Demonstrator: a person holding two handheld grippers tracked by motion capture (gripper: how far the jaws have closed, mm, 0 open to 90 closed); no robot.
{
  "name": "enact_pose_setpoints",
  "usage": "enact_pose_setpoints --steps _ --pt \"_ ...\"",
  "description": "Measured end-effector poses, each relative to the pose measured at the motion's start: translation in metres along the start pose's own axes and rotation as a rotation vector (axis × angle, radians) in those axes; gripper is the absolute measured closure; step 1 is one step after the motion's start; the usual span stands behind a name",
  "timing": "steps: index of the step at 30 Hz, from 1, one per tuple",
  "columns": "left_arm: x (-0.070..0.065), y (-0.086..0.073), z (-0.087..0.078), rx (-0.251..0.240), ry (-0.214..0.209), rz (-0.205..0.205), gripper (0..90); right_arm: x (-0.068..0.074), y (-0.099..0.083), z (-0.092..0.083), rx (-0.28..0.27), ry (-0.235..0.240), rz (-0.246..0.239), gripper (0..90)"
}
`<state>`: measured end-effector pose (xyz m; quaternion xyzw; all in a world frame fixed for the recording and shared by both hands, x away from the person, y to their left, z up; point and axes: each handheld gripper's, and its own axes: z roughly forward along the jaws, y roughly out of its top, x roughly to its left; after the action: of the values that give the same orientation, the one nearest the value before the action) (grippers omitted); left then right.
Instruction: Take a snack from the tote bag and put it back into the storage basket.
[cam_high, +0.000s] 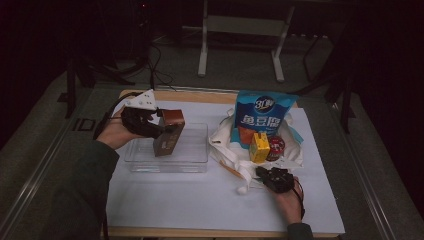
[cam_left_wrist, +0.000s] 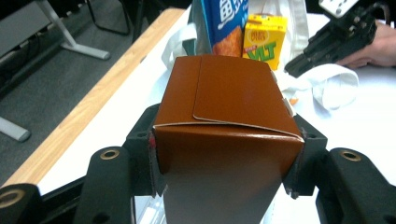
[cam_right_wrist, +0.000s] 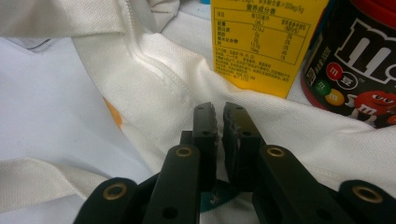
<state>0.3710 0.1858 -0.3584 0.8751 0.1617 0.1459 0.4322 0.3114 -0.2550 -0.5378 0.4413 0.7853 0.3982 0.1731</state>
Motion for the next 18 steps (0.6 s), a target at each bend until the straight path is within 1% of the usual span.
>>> enact_pose_setpoints --steps 2,9,12,14,18 --pt "0.001 0.0 0.001 0.017 -0.009 0.004 42.8 0.0 0.0 0.0 0.0 0.0 0.0 83.6" --pt "0.004 -0.001 0.009 0.066 -0.026 0.0 42.8 0.0 0.0 0.0 0.0 0.001 0.001 83.6" --pt "0.005 -0.001 0.012 0.082 -0.031 -0.011 42.8 0.0 0.0 0.0 0.0 0.001 0.0 83.6" --pt "0.007 -0.002 0.014 0.099 -0.032 -0.01 42.8 0.0 0.0 0.0 0.001 0.0 -0.002 83.6" --pt "0.008 -0.003 0.02 0.142 -0.046 -0.006 42.8 0.0 0.0 0.0 0.001 0.0 -0.001 83.6"
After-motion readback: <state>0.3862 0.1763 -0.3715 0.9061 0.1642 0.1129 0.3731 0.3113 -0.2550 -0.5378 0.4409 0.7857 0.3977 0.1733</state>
